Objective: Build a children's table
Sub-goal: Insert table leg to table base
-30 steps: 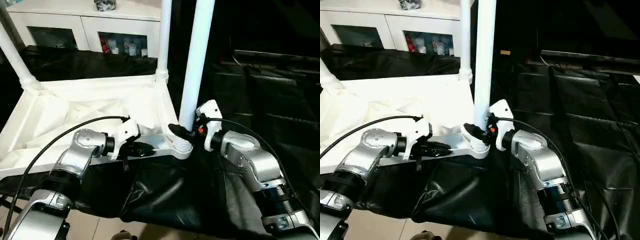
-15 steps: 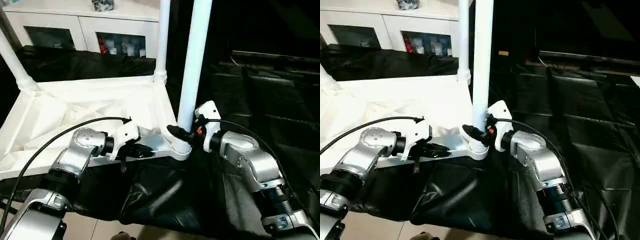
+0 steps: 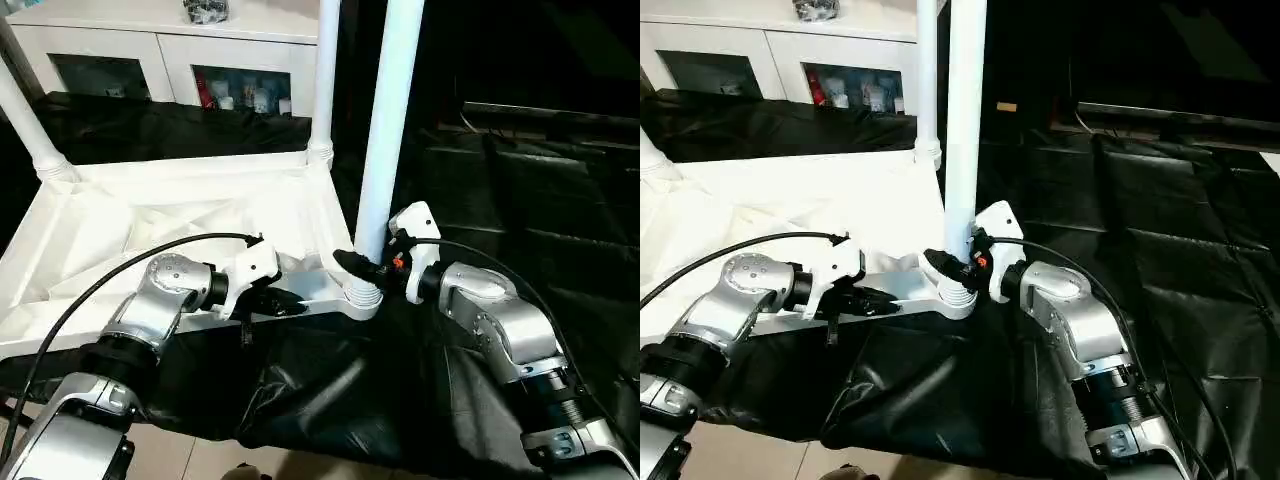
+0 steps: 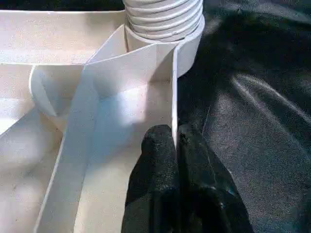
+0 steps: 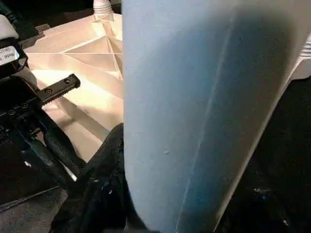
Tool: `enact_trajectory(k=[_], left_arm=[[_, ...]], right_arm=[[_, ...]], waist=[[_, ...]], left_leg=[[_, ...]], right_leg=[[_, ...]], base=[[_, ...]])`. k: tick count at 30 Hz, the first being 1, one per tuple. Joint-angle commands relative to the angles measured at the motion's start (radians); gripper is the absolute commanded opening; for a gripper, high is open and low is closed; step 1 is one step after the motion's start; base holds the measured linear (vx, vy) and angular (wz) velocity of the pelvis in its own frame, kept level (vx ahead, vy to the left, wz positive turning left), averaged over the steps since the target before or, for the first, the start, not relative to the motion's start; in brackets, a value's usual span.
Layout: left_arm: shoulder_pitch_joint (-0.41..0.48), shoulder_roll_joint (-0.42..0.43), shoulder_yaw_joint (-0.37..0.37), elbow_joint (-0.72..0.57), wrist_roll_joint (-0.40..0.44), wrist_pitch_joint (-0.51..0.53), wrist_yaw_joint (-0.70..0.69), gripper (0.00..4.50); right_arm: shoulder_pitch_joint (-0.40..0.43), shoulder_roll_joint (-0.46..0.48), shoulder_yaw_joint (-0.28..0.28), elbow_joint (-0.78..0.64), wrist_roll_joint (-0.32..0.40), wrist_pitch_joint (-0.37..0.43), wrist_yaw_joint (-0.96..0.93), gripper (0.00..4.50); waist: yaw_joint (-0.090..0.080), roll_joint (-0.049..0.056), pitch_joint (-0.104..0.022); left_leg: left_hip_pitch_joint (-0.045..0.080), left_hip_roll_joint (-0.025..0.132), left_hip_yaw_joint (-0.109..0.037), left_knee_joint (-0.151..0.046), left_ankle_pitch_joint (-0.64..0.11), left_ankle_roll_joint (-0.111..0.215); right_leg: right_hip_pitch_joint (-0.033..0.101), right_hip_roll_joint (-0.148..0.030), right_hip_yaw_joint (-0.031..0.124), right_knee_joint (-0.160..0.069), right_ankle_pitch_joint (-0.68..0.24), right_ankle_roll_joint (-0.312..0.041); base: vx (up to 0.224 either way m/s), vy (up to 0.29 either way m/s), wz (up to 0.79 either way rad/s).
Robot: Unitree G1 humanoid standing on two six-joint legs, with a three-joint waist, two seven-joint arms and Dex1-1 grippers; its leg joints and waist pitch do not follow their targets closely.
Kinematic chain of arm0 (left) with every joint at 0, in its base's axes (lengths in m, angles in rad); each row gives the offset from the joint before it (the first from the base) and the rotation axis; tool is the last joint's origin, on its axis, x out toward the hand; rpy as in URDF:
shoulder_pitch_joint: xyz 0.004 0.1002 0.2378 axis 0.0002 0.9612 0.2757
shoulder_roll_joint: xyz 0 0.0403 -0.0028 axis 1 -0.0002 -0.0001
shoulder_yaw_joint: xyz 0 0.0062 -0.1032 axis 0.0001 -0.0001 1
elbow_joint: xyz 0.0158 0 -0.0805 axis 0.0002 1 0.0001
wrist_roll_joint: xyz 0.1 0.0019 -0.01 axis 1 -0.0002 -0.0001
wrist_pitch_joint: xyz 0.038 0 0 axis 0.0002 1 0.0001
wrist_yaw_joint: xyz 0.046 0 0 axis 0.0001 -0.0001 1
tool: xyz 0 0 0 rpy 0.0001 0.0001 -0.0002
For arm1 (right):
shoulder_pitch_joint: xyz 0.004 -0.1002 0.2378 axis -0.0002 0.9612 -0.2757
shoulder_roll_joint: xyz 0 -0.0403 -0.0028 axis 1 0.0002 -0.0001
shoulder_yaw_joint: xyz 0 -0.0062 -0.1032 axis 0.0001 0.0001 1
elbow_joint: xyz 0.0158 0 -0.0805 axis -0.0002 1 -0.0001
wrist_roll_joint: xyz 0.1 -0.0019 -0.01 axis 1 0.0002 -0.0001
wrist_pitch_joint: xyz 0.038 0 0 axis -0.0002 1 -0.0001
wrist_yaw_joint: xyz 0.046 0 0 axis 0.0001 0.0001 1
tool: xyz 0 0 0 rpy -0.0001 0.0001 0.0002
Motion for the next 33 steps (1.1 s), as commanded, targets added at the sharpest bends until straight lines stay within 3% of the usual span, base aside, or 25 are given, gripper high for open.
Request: enact_trajectory(k=[1, 7, 11, 16, 19, 22, 25, 27, 33], left_arm=[[0.01, 0.008, 0.001, 0.027, 0.003, 0.029, -0.005, 0.0], [0.017, 0.005, 0.005, 0.017, -0.001, 0.033, 0.005, 0.0], [0.018, -0.008, 0.019, 0.004, -0.009, 0.043, 0.039, 0.0], [0.031, -0.016, 0.029, -0.02, -0.016, 0.054, 0.066, 0.0], [0.032, -0.021, 0.033, -0.024, -0.017, 0.055, 0.077, 0.0], [0.029, -0.027, 0.034, -0.019, -0.013, 0.053, 0.091, 0.0], [0.027, -0.031, 0.034, -0.015, -0.011, 0.053, 0.097, 0.0], [0.025, -0.035, 0.033, -0.017, -0.008, 0.053, 0.104, 0.0], [0.021, -0.037, 0.03, -0.018, -0.004, 0.052, 0.106, 0.0]], right_arm=[[-0.014, 0.0, 0.001, 0.021, -0.02, -0.003, -0.005, 1.88], [-0.008, 0.005, -0.014, 0.034, -0.018, -0.02, -0.017, 1.88], [0.018, 0.014, -0.064, 0.054, 0.011, -0.051, -0.033, 1.88], [0.091, 0.021, -0.102, 0.053, 0.025, -0.097, -0.054, 1.88], [0.131, 0.028, -0.119, 0.046, 0.028, -0.123, -0.066, 1.88], [0.165, 0.033, -0.129, 0.028, 0.026, -0.145, -0.08, 1.88], [0.185, 0.031, -0.122, 0.006, 0.018, -0.157, -0.087, 1.88], [0.202, 0.015, -0.078, -0.026, -0.014, -0.166, -0.085, 1.88], [0.19, -0.004, -0.024, -0.044, -0.06, -0.16, -0.079, 1.88]], waist=[[0.005, 0.003, -0.059], [0.005, 0.004, -0.058], [0.004, 0.007, -0.058], [0.005, 0.009, -0.061], [0.005, 0.017, -0.06], [0.007, 0.015, -0.06], [0.008, 0.017, -0.06], [0.009, 0.02, -0.06], [0.009, 0.01, -0.058]], left_leg=[[0.012, 0.055, -0.023, -0.083, -0.235, -0.023], [0.012, 0.055, -0.023, -0.084, -0.238, -0.022], [0.012, 0.056, -0.023, -0.084, -0.249, -0.024], [0.011, 0.057, -0.022, -0.084, -0.229, -0.014], [0.012, 0.056, -0.022, -0.085, -0.247, -0.015], [0.014, 0.056, -0.022, -0.086, -0.259, -0.015], [0.014, 0.056, -0.023, -0.088, -0.261, -0.014], [0.013, 0.056, -0.024, -0.089, -0.262, -0.014], [0.012, 0.055, -0.024, -0.09, -0.262, -0.011]], right_leg=[[0.039, -0.093, 0.053, -0.092, -0.269, -0.187], [0.039, -0.094, 0.053, -0.094, -0.277, -0.185], [0.038, -0.095, 0.054, -0.095, -0.282, -0.189], [0.041, -0.092, 0.052, -0.091, -0.208, -0.202], [0.041, -0.092, 0.052, -0.094, -0.23, -0.2], [0.038, -0.092, 0.053, -0.099, -0.26, -0.188], [0.038, -0.09, 0.052, -0.099, -0.255, -0.187], [0.039, -0.091, 0.052, -0.099, -0.259, -0.184], [0.039, -0.092, 0.053, -0.102, -0.289, -0.171]], base=[[0.0, 0.0, 0.0], [0.0, 0.0, 0.0], [0.0, 0.0, 0.0], [0.0, 0.0, 0.0], [0.0, 0.0, 0.0], [0.0, 0.0, 0.0], [0.0, 0.0, 0.0], [0.0, 0.0, 0.0], [0.0, 0.0, 0.0]])
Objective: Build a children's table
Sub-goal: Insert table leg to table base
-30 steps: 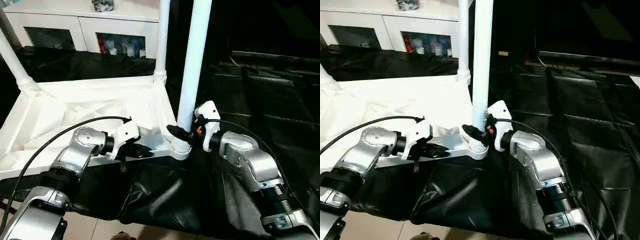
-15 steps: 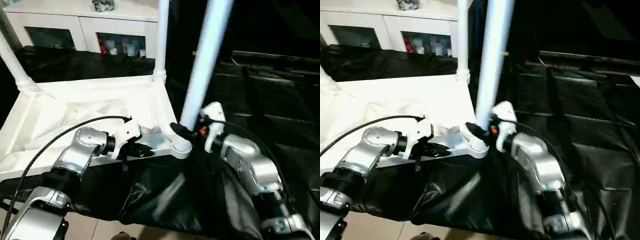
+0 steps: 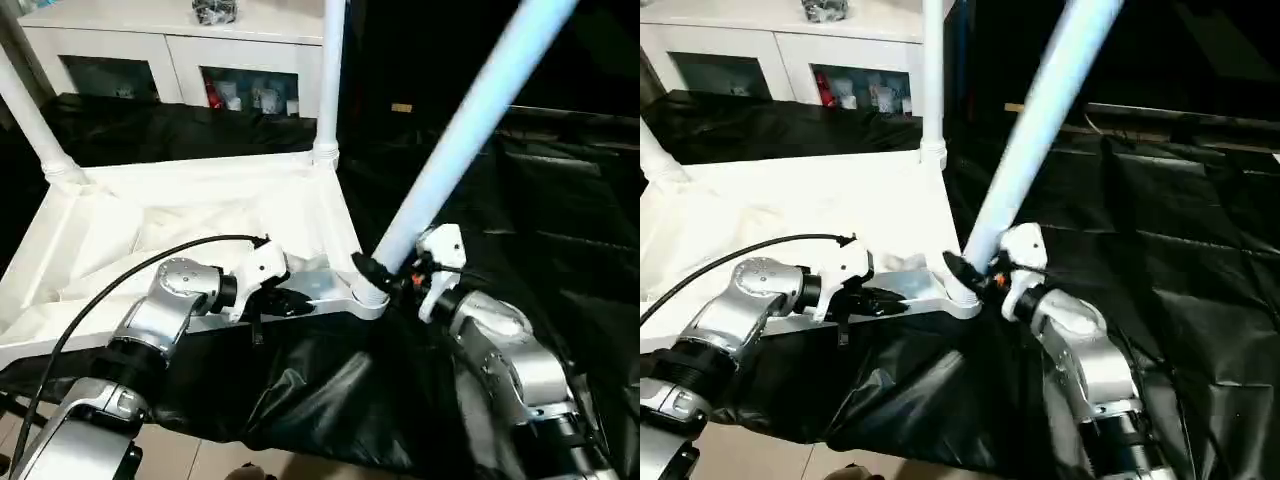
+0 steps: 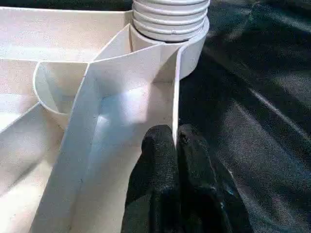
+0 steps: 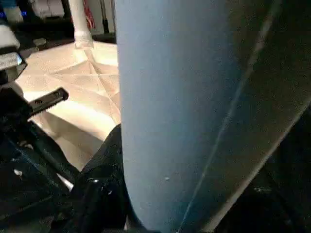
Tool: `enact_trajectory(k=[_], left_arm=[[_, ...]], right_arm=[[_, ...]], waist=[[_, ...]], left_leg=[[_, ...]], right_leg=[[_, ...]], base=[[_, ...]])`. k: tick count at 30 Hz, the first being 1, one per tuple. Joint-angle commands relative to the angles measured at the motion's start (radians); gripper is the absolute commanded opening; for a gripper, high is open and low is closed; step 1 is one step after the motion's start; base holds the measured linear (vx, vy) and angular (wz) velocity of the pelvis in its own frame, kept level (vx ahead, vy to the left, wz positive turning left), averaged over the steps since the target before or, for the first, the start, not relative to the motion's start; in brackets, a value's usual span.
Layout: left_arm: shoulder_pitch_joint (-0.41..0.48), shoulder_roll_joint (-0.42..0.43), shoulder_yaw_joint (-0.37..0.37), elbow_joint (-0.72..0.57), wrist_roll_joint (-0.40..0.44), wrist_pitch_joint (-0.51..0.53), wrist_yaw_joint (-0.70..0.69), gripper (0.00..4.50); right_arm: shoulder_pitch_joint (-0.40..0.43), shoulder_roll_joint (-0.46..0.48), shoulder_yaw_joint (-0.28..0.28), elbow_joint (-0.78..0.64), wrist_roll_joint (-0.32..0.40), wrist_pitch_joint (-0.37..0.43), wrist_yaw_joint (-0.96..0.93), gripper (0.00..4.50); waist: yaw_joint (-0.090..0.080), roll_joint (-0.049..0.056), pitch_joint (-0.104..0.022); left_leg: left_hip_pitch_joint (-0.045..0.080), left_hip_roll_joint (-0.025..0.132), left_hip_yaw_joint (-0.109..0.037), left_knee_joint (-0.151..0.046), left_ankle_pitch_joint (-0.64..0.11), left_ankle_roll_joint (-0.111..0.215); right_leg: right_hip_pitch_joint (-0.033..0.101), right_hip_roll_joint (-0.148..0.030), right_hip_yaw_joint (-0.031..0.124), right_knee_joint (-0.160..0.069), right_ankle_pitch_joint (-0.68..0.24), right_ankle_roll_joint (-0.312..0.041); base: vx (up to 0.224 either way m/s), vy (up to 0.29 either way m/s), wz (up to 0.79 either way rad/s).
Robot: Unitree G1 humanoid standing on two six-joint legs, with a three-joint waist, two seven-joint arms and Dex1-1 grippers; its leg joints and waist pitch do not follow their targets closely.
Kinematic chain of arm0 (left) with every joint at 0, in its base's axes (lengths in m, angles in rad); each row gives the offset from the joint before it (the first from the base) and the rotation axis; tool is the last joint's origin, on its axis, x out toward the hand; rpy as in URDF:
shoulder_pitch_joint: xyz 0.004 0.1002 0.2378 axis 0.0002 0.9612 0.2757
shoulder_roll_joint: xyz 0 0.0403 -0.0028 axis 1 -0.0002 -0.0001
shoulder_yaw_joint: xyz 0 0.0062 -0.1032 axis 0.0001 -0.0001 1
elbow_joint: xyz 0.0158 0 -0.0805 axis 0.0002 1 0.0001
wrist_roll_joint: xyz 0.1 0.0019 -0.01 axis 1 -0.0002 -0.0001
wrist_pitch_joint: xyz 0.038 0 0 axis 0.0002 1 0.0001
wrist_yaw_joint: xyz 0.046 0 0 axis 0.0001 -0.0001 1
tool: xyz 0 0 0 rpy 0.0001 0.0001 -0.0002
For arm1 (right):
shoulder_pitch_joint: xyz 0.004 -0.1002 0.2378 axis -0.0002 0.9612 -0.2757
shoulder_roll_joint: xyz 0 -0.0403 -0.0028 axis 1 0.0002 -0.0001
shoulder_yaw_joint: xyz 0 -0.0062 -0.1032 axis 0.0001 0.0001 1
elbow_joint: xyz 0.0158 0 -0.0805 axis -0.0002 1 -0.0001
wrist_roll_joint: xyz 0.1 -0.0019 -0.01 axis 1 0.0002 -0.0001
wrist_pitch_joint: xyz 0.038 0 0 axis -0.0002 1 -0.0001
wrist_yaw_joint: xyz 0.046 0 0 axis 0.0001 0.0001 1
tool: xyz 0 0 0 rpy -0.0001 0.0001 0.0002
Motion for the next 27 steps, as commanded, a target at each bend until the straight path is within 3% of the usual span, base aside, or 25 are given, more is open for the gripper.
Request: enact_trajectory(k=[1, 6, 10, 16, 19, 25, 27], left_arm=[[0.003, -0.001, 0.023, 0.017, -0.001, 0.014, 0.058, 0.0], [0.012, 0.004, 0.024, 0.007, -0.002, 0.013, 0.055, 0.0], [0.017, 0.013, 0.018, -0.001, -0.004, 0.008, 0.03, 0.0], [0.003, 0.022, 0.003, -0.003, -0.013, -0.002, -0.031, 0.0], [-0.02, 0.034, -0.022, 0.008, -0.008, -0.011, -0.095, 0.0], [-0.059, 0.044, -0.041, 0.034, -0.004, -0.019, -0.157, 0.0], [-0.065, 0.048, -0.048, 0.042, 0.0, -0.019, -0.174, 0.0]], right_arm=[[0.013, -0.032, 0.031, 0.034, -0.048, 0.044, 0.006, 1.88], [0.009, -0.04, 0.054, 0.029, -0.055, 0.06, 0.022, 1.88], [-0.017, -0.052, 0.08, 0.062, -0.057, 0.073, 0.071, 1.88], [-0.065, -0.057, 0.091, 0.141, -0.035, 0.059, 0.15, 1.88], [-0.089, -0.082, 0.118, 0.189, -0.03, 0.044, 0.255, 1.88], [-0.087, -0.125, 0.166, 0.215, -0.032, 0.01, 0.407, 1.88], [-0.079, -0.141, 0.189, 0.218, -0.044, -0.004, 0.442, 1.88]], waist=[[0.001, 0.002, -0.053], [0.001, -0.005, -0.053], [0.0, -0.002, -0.053], [-0.005, -0.001, -0.055], [-0.007, -0.002, -0.056], [0.0, -0.003, -0.061], [0.001, -0.002, -0.06]], left_leg=[[0.012, 0.056, -0.025, -0.087, -0.264, -0.011], [0.01, 0.056, -0.024, -0.087, -0.258, -0.004], [0.012, 0.058, -0.026, -0.088, -0.267, -0.006], [0.01, 0.057, -0.024, -0.086, -0.247, -0.001], [0.01, 0.057, -0.024, -0.084, -0.247, 0.006], [0.01, 0.058, -0.019, -0.077, -0.192, 0.028], [0.01, 0.059, -0.02, -0.079, -0.2, 0.029]], right_leg=[[0.035, -0.092, 0.053, -0.095, -0.297, -0.17], [0.035, -0.092, 0.054, -0.096, -0.299, -0.165], [0.033, -0.093, 0.054, -0.097, -0.321, -0.164], [0.037, -0.092, 0.053, -0.09, -0.253, -0.188], [0.04, -0.092, 0.052, -0.09, -0.245, -0.197], [0.045, -0.09, 0.049, -0.078, -0.108, -0.237], [0.046, -0.09, 0.047, -0.079, -0.115, -0.241]], base=[[0.0, 0.0, 0.0], [0.0, 0.0, 0.0], [0.0, 0.0, 0.0], [0.0, 0.0, 0.0], [0.0, 0.0, 0.0], [0.0, 0.0, 0.0], [0.0, 0.0, 0.0]])
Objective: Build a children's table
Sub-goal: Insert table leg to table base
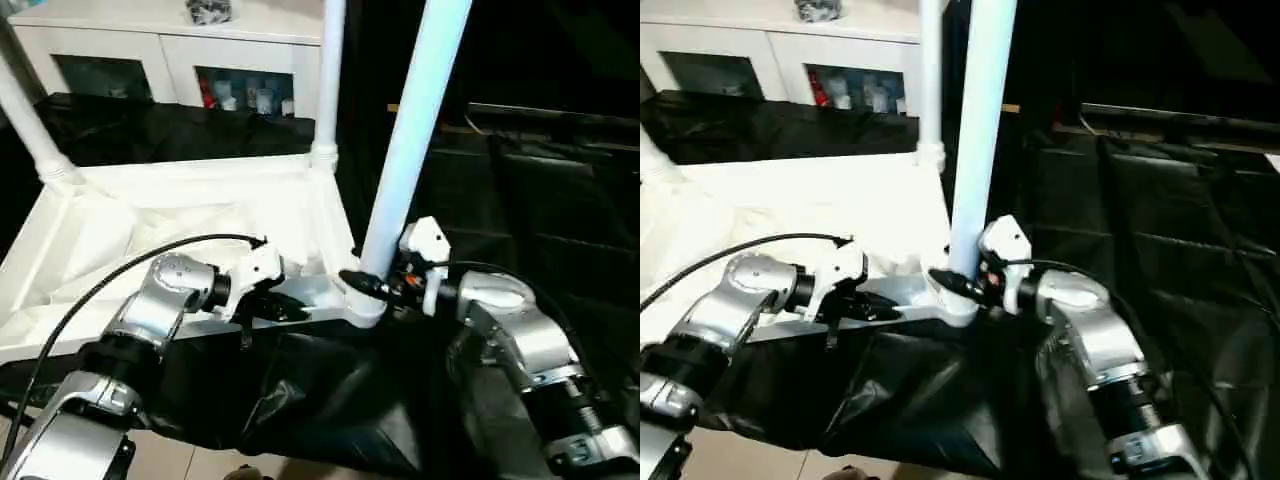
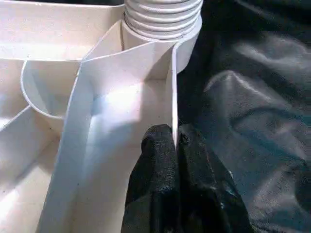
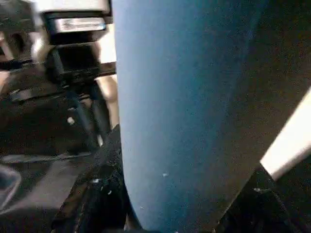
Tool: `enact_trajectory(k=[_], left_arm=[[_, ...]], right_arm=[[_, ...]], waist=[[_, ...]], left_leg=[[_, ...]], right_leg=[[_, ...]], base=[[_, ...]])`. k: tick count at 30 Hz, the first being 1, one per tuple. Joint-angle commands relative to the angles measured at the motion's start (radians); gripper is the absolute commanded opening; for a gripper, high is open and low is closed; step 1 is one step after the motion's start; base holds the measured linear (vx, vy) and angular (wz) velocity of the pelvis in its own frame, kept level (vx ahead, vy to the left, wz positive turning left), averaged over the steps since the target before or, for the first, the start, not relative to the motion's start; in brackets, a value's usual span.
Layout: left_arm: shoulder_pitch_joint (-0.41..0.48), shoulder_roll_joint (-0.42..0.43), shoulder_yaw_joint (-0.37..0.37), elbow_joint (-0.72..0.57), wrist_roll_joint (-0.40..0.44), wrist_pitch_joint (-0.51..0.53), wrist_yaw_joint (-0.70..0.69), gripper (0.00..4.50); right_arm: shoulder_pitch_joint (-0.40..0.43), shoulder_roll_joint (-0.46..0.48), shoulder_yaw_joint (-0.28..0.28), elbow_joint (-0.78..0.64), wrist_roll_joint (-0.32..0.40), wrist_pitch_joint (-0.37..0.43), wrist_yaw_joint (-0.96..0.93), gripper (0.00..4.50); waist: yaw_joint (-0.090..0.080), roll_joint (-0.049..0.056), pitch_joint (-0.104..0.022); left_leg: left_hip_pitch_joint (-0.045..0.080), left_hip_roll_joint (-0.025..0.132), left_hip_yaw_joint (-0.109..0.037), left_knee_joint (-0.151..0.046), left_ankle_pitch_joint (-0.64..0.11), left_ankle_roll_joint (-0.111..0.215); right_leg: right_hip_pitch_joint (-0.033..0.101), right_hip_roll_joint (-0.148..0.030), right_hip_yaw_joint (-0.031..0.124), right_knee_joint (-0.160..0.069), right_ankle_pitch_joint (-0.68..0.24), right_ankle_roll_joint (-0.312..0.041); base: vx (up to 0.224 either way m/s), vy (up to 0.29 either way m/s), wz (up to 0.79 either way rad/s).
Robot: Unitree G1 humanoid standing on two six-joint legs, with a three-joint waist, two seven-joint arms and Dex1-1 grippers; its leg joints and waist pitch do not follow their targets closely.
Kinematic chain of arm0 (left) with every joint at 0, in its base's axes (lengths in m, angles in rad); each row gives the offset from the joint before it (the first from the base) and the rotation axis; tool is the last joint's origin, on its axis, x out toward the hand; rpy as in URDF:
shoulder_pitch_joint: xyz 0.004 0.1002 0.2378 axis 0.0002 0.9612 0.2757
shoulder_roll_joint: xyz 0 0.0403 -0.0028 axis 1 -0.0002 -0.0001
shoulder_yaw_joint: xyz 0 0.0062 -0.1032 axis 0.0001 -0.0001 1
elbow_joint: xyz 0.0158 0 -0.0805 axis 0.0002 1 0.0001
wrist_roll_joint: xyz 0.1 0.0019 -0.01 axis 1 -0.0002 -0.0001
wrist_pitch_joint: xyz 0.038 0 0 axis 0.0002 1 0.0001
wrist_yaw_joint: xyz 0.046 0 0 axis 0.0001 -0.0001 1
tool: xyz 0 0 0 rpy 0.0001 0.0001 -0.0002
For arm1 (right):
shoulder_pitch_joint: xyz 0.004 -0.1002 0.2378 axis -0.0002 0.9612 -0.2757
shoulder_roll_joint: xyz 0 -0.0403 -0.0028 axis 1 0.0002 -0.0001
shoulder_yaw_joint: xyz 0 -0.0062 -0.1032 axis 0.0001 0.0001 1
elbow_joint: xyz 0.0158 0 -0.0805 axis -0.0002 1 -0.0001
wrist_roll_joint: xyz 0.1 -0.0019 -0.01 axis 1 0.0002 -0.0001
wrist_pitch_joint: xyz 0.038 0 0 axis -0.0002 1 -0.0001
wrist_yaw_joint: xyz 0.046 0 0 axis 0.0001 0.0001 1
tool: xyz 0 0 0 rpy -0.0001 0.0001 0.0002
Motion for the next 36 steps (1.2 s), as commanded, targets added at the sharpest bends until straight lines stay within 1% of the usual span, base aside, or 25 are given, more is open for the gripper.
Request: enact_trajectory(k=[1, 2, 4, 5, 6, 8, 13, 14, 15, 16, 17, 18, 19, 20, 21, 23, 24, 26, 28, 29, 31, 32, 33, 34, 36], left_arm=[[-0.029, 0.01, -0.021, 0.006, 0.005, -0.01, -0.026, 0.0], [-0.031, 0.014, -0.027, 0.005, 0.008, -0.01, -0.042, 0.0], [-0.032, 0.016, -0.029, 0.005, 0.006, -0.006, -0.054, 0.0], [-0.032, 0.018, -0.031, 0.0, -0.003, 0.005, -0.077, 0.0], [-0.032, 0.018, -0.031, 0.0, -0.003, 0.005, -0.077, 0.0], [-0.031, 0.022, -0.034, -0.008, -0.011, 0.018, -0.1, 0.0], [-0.034, 0.016, -0.018, 0.005, -0.008, 0.002, -0.075, 0.0], [-0.038, 0.008, -0.007, 0.013, -0.007, -0.007, -0.045, 0.0], [-0.04, 0.001, 0.003, 0.017, -0.009, -0.014, -0.02, 0.0], [-0.041, 0.0, 0.006, 0.018, -0.009, -0.013, -0.014, 0.0], [-0.051, -0.021, 0.036, 0.024, -0.008, -0.009, 0.073, 0.0], [-0.051, -0.021, 0.036, 0.024, -0.008, -0.009, 0.073, 0.0], [-0.053, -0.028, 0.051, 0.015, -0.006, 0.008, 0.116, 0.0], [-0.053, -0.035, 0.063, 0.002, -0.001, 0.026, 0.161, 0.0], [-0.052, -0.041, 0.07, -0.011, 0.009, 0.042, 0.206, 0.0], [-0.046, -0.053, 0.081, -0.037, 0.017, 0.067, 0.258, 0.0], [-0.038, -0.069, 0.092, -0.069, 0.023, 0.102, 0.308, 0.0], [-0.015, -0.107, 0.102, -0.138, 0.039, 0.175, 0.391, 0.0], [0.004, -0.141, 0.102, -0.187, 0.062, 0.233, 0.461, 0.0], [0.02, -0.177, 0.098, -0.217, 0.074, 0.271, 0.53, 0.0], [0.025, -0.189, 0.093, -0.225, 0.078, 0.279, 0.552, 0.0], [0.028, -0.196, 0.088, -0.228, 0.079, 0.281, 0.559, 0.0], [0.034, -0.207, 0.074, -0.23, 0.082, 0.282, 0.569, 0.0], [0.033, -0.206, 0.072, -0.229, 0.083, 0.281, 0.569, 0.0], [0.035, -0.203, 0.06, -0.236, 0.09, 0.287, 0.569, 0.0]], right_arm=[[0.054, -0.015, 0.102, 0.072, -0.043, 0.032, 0.066, 1.88], [0.059, -0.023, 0.116, 0.072, -0.046, 0.029, 0.091, 1.88], [0.059, -0.027, 0.122, 0.077, -0.046, 0.026, 0.11, 1.88], [0.058, -0.03, 0.13, 0.084, -0.043, 0.025, 0.14, 1.88], [0.058, -0.03, 0.13, 0.084, -0.043, 0.025, 0.14, 1.88], [0.057, -0.031, 0.137, 0.09, -0.035, 0.031, 0.175, 1.88], [0.043, -0.016, 0.125, 0.133, -0.051, 0.006, 0.156, 1.88], [0.032, 0.0, 0.109, 0.16, -0.059, -0.004, 0.119, 1.88], [0.023, 0.015, 0.095, 0.184, -0.067, -0.016, 0.08, 1.88], [0.02, 0.018, 0.092, 0.19, -0.07, -0.018, 0.071, 1.88], [-0.014, 0.056, 0.057, 0.267, -0.101, -0.045, -0.05, 1.88], [-0.014, 0.056, 0.057, 0.267, -0.101, -0.045, -0.05, 1.88], [-0.037, 0.08, 0.033, 0.314, -0.114, -0.048, -0.129, 1.88], [-0.06, 0.104, 0.008, 0.359, -0.12, -0.045, -0.203, 1.88], [-0.08, 0.125, -0.016, 0.396, -0.116, -0.035, -0.261, 1.88], [-0.106, 0.149, -0.04, 0.443, -0.112, -0.032, -0.333, 1.88], [-0.129, 0.17, -0.058, 0.487, -0.109, -0.03, -0.394, 1.88], [-0.167, 0.206, -0.082, 0.562, -0.102, -0.029, -0.493, 1.88], [-0.19, 0.231, -0.091, 0.606, -0.099, -0.034, -0.546, 1.88], [-0.212, 0.258, -0.099, 0.65, -0.11, -0.053, -0.58, 1.88], [-0.219, 0.27, -0.103, 0.664, -0.114, -0.058, -0.59, 1.88], [-0.223, 0.279, -0.105, 0.672, -0.114, -0.062, -0.592, 1.88], [-0.233, 0.301, -0.108, 0.688, -0.113, -0.069, -0.591, 1.88], [-0.233, 0.302, -0.107, 0.689, -0.114, -0.07, -0.591, 1.88], [-0.243, 0.314, -0.096, 0.708, -0.125, -0.083, -0.585, 1.88]], waist=[[0.004, 0.006, -0.055], [0.006, 0.009, -0.053], [0.006, 0.008, -0.047], [0.007, 0.007, -0.043], [0.007, 0.007, -0.043], [0.009, 0.006, -0.042], [0.013, 0.006, -0.049], [0.014, 0.006, -0.048], [0.012, 0.009, -0.047], [0.011, 0.007, -0.046], [0.007, 0.007, -0.044], [0.005, 0.009, -0.043], [0.0, 0.009, -0.043], [-0.01, 0.01, -0.042], [-0.014, 0.014, -0.041], [-0.02, 0.014, -0.042], [-0.02, 0.014, -0.042], [-0.03, 0.014, -0.043], [-0.034, 0.012, -0.041], [-0.034, 0.008, -0.043], [-0.035, 0.009, -0.044], [-0.033, 0.009, -0.044], [-0.034, 0.006, -0.046], [-0.034, 0.007, -0.045], [-0.034, 0.007, -0.047]], left_leg=[[0.013, 0.06, -0.02, -0.078, -0.212, 0.026], [0.014, 0.061, -0.021, -0.081, -0.234, 0.021], [0.018, 0.062, -0.022, -0.086, -0.277, 0.011], [0.023, 0.063, -0.025, -0.09, -0.322, -0.001], [0.023, 0.063, -0.025, -0.09, -0.322, -0.001], [0.029, 0.063, -0.028, -0.094, -0.346, -0.008], [0.026, 0.064, -0.025, -0.095, -0.287, -0.002], [0.026, 0.064, -0.025, -0.095, -0.287, -0.002], [0.027, 0.062, -0.025, -0.095, -0.302, -0.007], [0.029, 0.062, -0.025, -0.095, -0.311, -0.01], [0.029, 0.062, -0.027, -0.096, -0.333, -0.019], [0.028, 0.062, -0.03, -0.097, -0.344, -0.028], [0.029, 0.059, -0.034, -0.099, -0.367, -0.037], [0.029, 0.059, -0.039, -0.102, -0.387, -0.048], [0.029, 0.06, -0.04, -0.103, -0.398, -0.053], [0.027, 0.058, -0.044, -0.105, -0.412, -0.053], [0.027, 0.059, -0.044, -0.106, -0.41, -0.054], [0.028, 0.061, -0.043, -0.104, -0.414, -0.063], [0.032, 0.059, -0.037, -0.1, -0.408, -0.053], [0.027, 0.057, -0.034, -0.098, -0.382, -0.039], [0.024, 0.056, -0.032, -0.097, -0.361, -0.029], [0.026, 0.055, -0.031, -0.096, -0.357, -0.026], [0.023, 0.056, -0.03, -0.096, -0.34, -0.02], [0.017, 0.054, -0.03, -0.098, -0.325, -0.016], [0.021, 0.055, -0.029, -0.097, -0.325, -0.013]], right_leg=[[0.043, -0.092, 0.049, -0.078, -0.134, -0.242], [0.042, -0.093, 0.049, -0.081, -0.166, -0.24], [0.04, -0.093, 0.05, -0.087, -0.238, -0.231], [0.038, -0.097, 0.052, -0.095, -0.325, -0.215], [0.038, -0.097, 0.052, -0.095, -0.325, -0.215], [0.038, -0.1, 0.054, -0.103, -0.398, -0.195], [0.041, -0.097, 0.053, -0.096, -0.293, -0.215], [0.041, -0.096, 0.052, -0.095, -0.283, -0.219], [0.038, -0.096, 0.051, -0.096, -0.299, -0.222], [0.038, -0.097, 0.051, -0.099, -0.316, -0.221], [0.037, -0.1, 0.051, -0.101, -0.36, -0.212], [0.035, -0.102, 0.051, -0.102, -0.387, -0.208], [0.037, -0.102, 0.047, -0.108, -0.442, -0.188], [0.033, -0.102, 0.046, -0.111, -0.488, -0.167], [0.032, -0.101, 0.045, -0.11, -0.496, -0.163], [0.034, -0.101, 0.042, -0.116, -0.516, -0.146], [0.033, -0.103, 0.044, -0.116, -0.505, -0.148], [0.03, -0.101, 0.044, -0.109, -0.457, -0.173], [0.024, -0.099, 0.047, -0.112, -0.436, -0.187], [0.028, -0.096, 0.048, -0.111, -0.407, -0.19], [0.029, -0.094, 0.048, -0.109, -0.377, -0.195], [0.028, -0.093, 0.048, -0.11, -0.368, -0.195], [0.031, -0.093, 0.049, -0.106, -0.336, -0.203], [0.036, -0.091, 0.047, -0.104, -0.32, -0.203], [0.034, -0.091, 0.048, -0.104, -0.311, -0.202]], base=[[0.0, 0.0, 0.0], [0.0, 0.0, 0.0], [0.0, 0.0, 0.0], [0.0, 0.0, 0.0], [0.0, 0.0, 0.0], [0.0, 0.0, 0.0], [0.0, 0.0, 0.0], [0.0, 0.0, 0.0], [0.0, 0.0, 0.0], [0.0, 0.0, 0.0], [0.0, 0.0, 0.0], [0.0, 0.0, 0.0], [0.0, 0.0, 0.0], [0.0, 0.0, 0.0], [0.0, 0.0, 0.0], [0.0, 0.0, 0.0], [0.0, 0.0, 0.0], [0.0, 0.0, 0.0], [0.0, 0.0, 0.0], [0.0, 0.0, 0.0], [0.0, 0.0, 0.0], [0.0, 0.0, 0.0], [0.0, 0.0, 0.0], [0.0, 0.0, 0.0], [0.0, 0.0, 0.0]])
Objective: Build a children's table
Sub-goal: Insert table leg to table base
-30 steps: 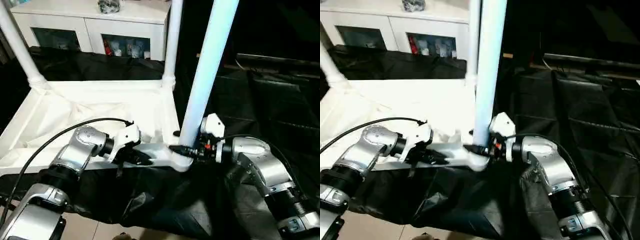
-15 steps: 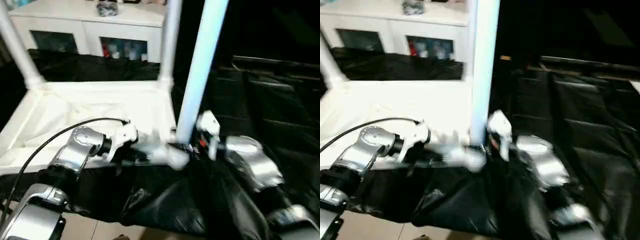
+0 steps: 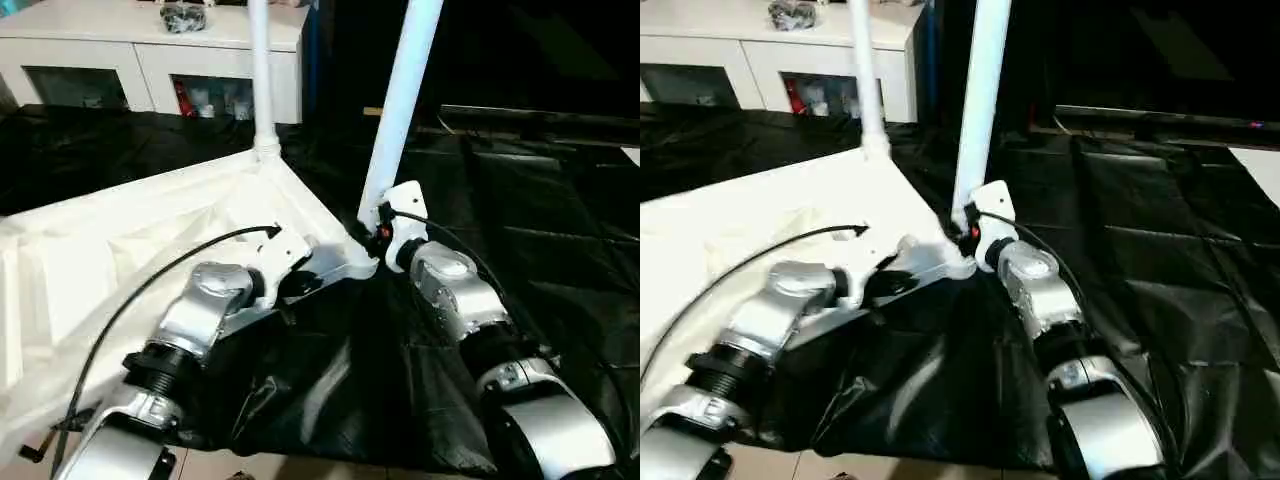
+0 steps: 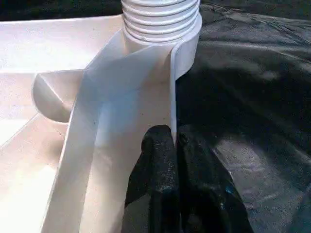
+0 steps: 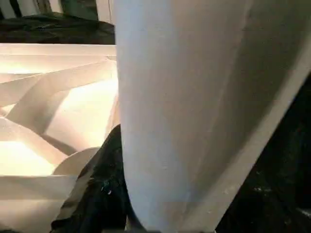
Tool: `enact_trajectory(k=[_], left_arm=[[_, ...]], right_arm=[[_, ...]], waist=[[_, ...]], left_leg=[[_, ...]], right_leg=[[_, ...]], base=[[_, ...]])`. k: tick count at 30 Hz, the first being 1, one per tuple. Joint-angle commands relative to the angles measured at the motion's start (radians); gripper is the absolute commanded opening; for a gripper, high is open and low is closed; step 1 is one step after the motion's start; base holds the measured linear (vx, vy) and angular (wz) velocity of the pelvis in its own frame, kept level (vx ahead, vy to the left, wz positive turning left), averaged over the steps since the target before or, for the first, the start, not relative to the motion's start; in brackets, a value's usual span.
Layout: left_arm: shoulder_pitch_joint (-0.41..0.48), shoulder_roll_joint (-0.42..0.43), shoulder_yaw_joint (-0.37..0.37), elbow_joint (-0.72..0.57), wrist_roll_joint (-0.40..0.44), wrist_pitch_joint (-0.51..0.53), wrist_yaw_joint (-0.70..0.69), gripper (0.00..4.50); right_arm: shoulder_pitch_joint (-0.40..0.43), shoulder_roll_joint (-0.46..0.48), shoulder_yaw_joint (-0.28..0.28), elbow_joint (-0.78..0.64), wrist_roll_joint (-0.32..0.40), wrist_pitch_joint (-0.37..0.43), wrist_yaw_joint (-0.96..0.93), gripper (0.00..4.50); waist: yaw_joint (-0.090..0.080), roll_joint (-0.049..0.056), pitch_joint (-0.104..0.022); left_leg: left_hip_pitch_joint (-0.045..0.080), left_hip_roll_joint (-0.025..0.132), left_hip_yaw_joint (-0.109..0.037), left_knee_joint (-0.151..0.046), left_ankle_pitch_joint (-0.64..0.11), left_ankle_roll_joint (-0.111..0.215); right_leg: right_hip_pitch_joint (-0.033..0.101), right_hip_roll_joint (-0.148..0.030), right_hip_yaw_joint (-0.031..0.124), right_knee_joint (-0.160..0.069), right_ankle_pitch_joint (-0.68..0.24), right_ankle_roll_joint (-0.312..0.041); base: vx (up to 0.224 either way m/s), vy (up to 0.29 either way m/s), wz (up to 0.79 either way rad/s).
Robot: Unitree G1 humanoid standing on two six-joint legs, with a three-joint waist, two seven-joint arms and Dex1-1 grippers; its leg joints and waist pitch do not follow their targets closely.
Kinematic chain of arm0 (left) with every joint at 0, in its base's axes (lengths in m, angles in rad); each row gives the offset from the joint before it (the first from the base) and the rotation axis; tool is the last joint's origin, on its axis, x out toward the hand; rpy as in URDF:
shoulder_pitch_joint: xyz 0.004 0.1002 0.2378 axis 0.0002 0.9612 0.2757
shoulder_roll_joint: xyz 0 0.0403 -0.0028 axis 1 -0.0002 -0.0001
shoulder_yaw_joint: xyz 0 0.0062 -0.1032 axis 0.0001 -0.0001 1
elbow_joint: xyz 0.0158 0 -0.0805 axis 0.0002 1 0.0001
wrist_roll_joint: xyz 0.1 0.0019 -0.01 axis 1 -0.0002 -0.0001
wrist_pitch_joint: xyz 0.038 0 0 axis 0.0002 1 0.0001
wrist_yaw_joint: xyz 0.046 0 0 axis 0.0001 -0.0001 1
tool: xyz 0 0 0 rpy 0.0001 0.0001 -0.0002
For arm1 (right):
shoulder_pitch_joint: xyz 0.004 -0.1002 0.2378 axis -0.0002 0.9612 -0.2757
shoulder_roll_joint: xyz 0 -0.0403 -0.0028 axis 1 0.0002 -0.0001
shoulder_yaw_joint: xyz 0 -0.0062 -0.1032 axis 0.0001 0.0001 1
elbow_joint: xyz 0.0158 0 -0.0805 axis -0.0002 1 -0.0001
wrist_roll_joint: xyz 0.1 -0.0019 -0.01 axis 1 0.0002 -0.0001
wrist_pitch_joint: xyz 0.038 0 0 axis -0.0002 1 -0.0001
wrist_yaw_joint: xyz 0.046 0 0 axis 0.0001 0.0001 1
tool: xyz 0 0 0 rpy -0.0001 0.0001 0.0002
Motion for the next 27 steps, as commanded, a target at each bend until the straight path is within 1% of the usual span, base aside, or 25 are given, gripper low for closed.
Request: enact_trajectory(k=[1, 4, 5, 6, 7, 8, 9, 10, 11, 12, 13, 14, 15, 16, 17, 19, 20, 21, 22, 23, 25, 27], left_arm=[[-0.016, -0.01, 0.0, -0.07, 0.0, 0.002, 0.025, 0.0], [-0.012, -0.004, -0.011, -0.084, 0.009, 0.015, 0.02, 0.0], [-0.011, 0.004, -0.019, -0.085, 0.015, 0.016, 0.02, 0.0], [-0.01, 0.006, -0.021, -0.085, 0.015, 0.017, 0.019, 0.0], [-0.01, 0.007, -0.021, -0.085, 0.014, 0.016, 0.018, 0.0], [-0.01, 0.009, -0.022, -0.084, 0.013, 0.015, 0.016, 0.0], [-0.011, 0.012, -0.023, -0.081, 0.014, 0.012, 0.014, 0.0], [-0.012, 0.014, -0.024, -0.08, 0.014, 0.01, 0.012, 0.0], [-0.012, 0.021, -0.026, -0.079, 0.013, 0.008, 0.003, 0.0], [-0.012, 0.025, -0.026, -0.078, 0.012, 0.005, -0.002, 0.0], [-0.013, 0.043, -0.029, -0.075, 0.001, -0.023, -0.045, 0.0], [-0.012, 0.049, -0.03, -0.073, -0.009, -0.043, -0.071, 0.0], [-0.012, 0.051, -0.03, -0.073, -0.014, -0.05, -0.081, 0.0], [-0.011, 0.056, -0.03, -0.074, -0.027, -0.06, -0.105, 0.0], [-0.007, 0.073, -0.029, -0.075, -0.06, -0.087, -0.175, 0.0], [-0.007, 0.074, -0.03, -0.075, -0.061, -0.088, -0.179, 0.0], [-0.011, 0.101, -0.04, -0.062, -0.071, -0.113, -0.237, 0.0], [-0.013, 0.109, -0.044, -0.057, -0.071, -0.121, -0.251, 0.0], [-0.019, 0.123, -0.049, -0.041, -0.07, -0.145, -0.275, 0.0], [-0.021, 0.128, -0.05, -0.035, -0.075, -0.158, -0.295, 0.0], [-0.024, 0.134, -0.049, -0.029, -0.081, -0.162, -0.318, 0.0], [-0.033, 0.146, -0.048, -0.011, -0.102, -0.179, -0.378, 0.0]], right_arm=[[0.06, 0.038, 0.042, 0.146, -0.037, 0.06, 0.008, 1.88], [0.055, 0.045, 0.042, 0.155, -0.033, 0.044, 0.035, 1.88], [0.054, 0.047, 0.041, 0.152, -0.034, 0.015, 0.049, 1.88], [0.052, 0.049, 0.033, 0.151, -0.03, 0.009, 0.059, 1.88], [0.05, 0.05, 0.027, 0.151, -0.026, 0.007, 0.065, 2.23], [0.05, 0.051, 0.021, 0.147, -0.021, 0.0, 0.073, 2.23], [0.05, 0.051, 0.015, 0.143, -0.015, -0.007, 0.083, 2.6], [0.05, 0.05, 0.012, 0.14, -0.011, -0.008, 0.089, 2.63], [0.052, 0.046, 0.01, 0.129, -0.006, -0.017, 0.117, 2.67], [0.054, 0.044, 0.01, 0.121, -0.004, -0.021, 0.133, 2.78], [0.063, 0.032, 0.017, 0.086, 0.004, -0.036, 0.194, 2.78], [0.065, 0.026, 0.023, 0.076, 0.001, -0.038, 0.206, 2.93], [0.066, 0.024, 0.026, 0.073, 0.0, -0.039, 0.212, 3.05], [0.068, 0.019, 0.032, 0.066, -0.003, -0.044, 0.229, 3.1], [0.08, 0.0, 0.051, 0.036, -0.01, -0.051, 0.277, 3.1], [0.082, -0.002, 0.053, 0.033, -0.01, -0.052, 0.282, 3.1], [0.101, -0.031, 0.074, -0.008, -0.018, -0.061, 0.352, 3.1], [0.106, -0.039, 0.078, -0.018, -0.02, -0.064, 0.374, 3.1], [0.121, -0.062, 0.095, -0.045, -0.024, -0.068, 0.43, 3.1], [0.133, -0.077, 0.109, -0.066, -0.025, -0.071, 0.465, 3.1], [0.147, -0.095, 0.123, -0.09, -0.027, -0.069, 0.503, 3.1], [0.177, -0.136, 0.154, -0.142, -0.037, -0.056, 0.587, 3.1]], waist=[[0.004, 0.011, -0.046], [0.002, 0.013, -0.043], [0.001, 0.012, -0.042], [0.001, 0.014, -0.042], [0.001, 0.013, -0.044], [0.001, 0.012, -0.044], [0.003, 0.015, -0.045], [0.003, 0.015, -0.045], [0.004, 0.015, -0.047], [0.006, 0.015, -0.048], [0.003, 0.013, -0.05], [0.005, 0.013, -0.049], [0.005, 0.013, -0.051], [0.006, 0.015, -0.053], [0.006, 0.015, -0.058], [0.008, 0.016, -0.062], [0.012, 0.017, -0.066], [0.014, 0.019, -0.068], [0.014, 0.02, -0.065], [0.018, 0.02, -0.064], [0.026, 0.02, -0.06], [0.035, 0.02, -0.059]], left_leg=[[0.0, 0.056, -0.027, -0.086, -0.323, -0.012], [0.001, 0.056, -0.027, -0.087, -0.341, -0.012], [0.002, 0.056, -0.028, -0.088, -0.352, -0.013], [0.004, 0.056, -0.028, -0.088, -0.361, -0.014], [0.005, 0.056, -0.028, -0.088, -0.359, -0.014], [0.004, 0.056, -0.027, -0.088, -0.354, -0.013], [0.004, 0.057, -0.027, -0.088, -0.338, -0.01], [0.004, 0.057, -0.026, -0.088, -0.334, -0.009], [0.004, 0.057, -0.024, -0.086, -0.324, -0.007], [0.004, 0.057, -0.023, -0.085, -0.316, -0.005], [-0.006, 0.056, -0.023, -0.086, -0.271, 0.006], [-0.006, 0.055, -0.023, -0.085, -0.27, 0.013], [-0.005, 0.055, -0.021, -0.082, -0.259, 0.021], [-0.006, 0.055, -0.021, -0.081, -0.243, 0.023], [-0.009, 0.055, -0.02, -0.077, -0.192, 0.035], [-0.009, 0.054, -0.018, -0.072, -0.153, 0.045], [-0.01, 0.053, -0.018, -0.066, -0.113, 0.059], [-0.011, 0.053, -0.015, -0.061, -0.087, 0.079], [-0.012, 0.054, -0.016, -0.062, -0.084, 0.087], [-0.011, 0.056, -0.013, -0.062, -0.097, 0.092], [-0.01, 0.059, -0.012, -0.065, -0.133, 0.088], [-0.006, 0.062, -0.012, -0.067, -0.161, 0.069]], right_leg=[[0.027, -0.092, 0.052, -0.09, -0.31, -0.199], [0.025, -0.092, 0.05, -0.094, -0.344, -0.194], [0.023, -0.093, 0.051, -0.097, -0.371, -0.187], [0.021, -0.092, 0.051, -0.098, -0.384, -0.183], [0.021, -0.093, 0.052, -0.099, -0.379, -0.184], [0.021, -0.092, 0.053, -0.098, -0.371, -0.186], [0.022, -0.091, 0.053, -0.095, -0.337, -0.194], [0.022, -0.09, 0.053, -0.094, -0.322, -0.198], [0.023, -0.09, 0.053, -0.092, -0.296, -0.21], [0.024, -0.09, 0.054, -0.092, -0.279, -0.213], [0.034, -0.088, 0.051, -0.082, -0.212, -0.226], [0.034, -0.088, 0.05, -0.084, -0.213, -0.224], [0.034, -0.089, 0.051, -0.083, -0.2, -0.228], [0.037, -0.091, 0.052, -0.08, -0.181, -0.231], [0.04, -0.088, 0.05, -0.071, -0.101, -0.246], [0.04, -0.087, 0.049, -0.065, -0.037, -0.262], [0.042, -0.084, 0.047, -0.058, 0.038, -0.275], [0.04, -0.083, 0.046, -0.05, 0.103, -0.287], [0.04, -0.081, 0.044, -0.05, 0.112, -0.291], [0.04, -0.081, 0.042, -0.05, 0.107, -0.293], [0.04, -0.083, 0.041, -0.056, 0.054, -0.289], [0.038, -0.085, 0.043, -0.058, -0.004, -0.28]], base=[[0.0, 0.0, 0.0], [0.0, 0.0, 0.0], [0.0, 0.0, 0.0], [0.0, 0.0, 0.0], [0.0, 0.0, 0.0], [0.0, 0.0, 0.0], [0.0, 0.0, 0.0], [0.0, 0.0, 0.0], [0.0, 0.0, 0.0], [0.0, 0.0, 0.0], [0.0, 0.0, 0.0], [0.0, 0.0, 0.0], [0.0, 0.0, 0.0], [0.0, 0.0, 0.0], [0.0, 0.0, 0.0], [0.0, 0.0, 0.0], [0.0, 0.0, 0.0], [0.0, 0.0, 0.0], [0.0, 0.0, 0.0], [0.0, 0.0, 0.0], [0.0, 0.0, 0.0], [0.0, 0.0, 0.0]])
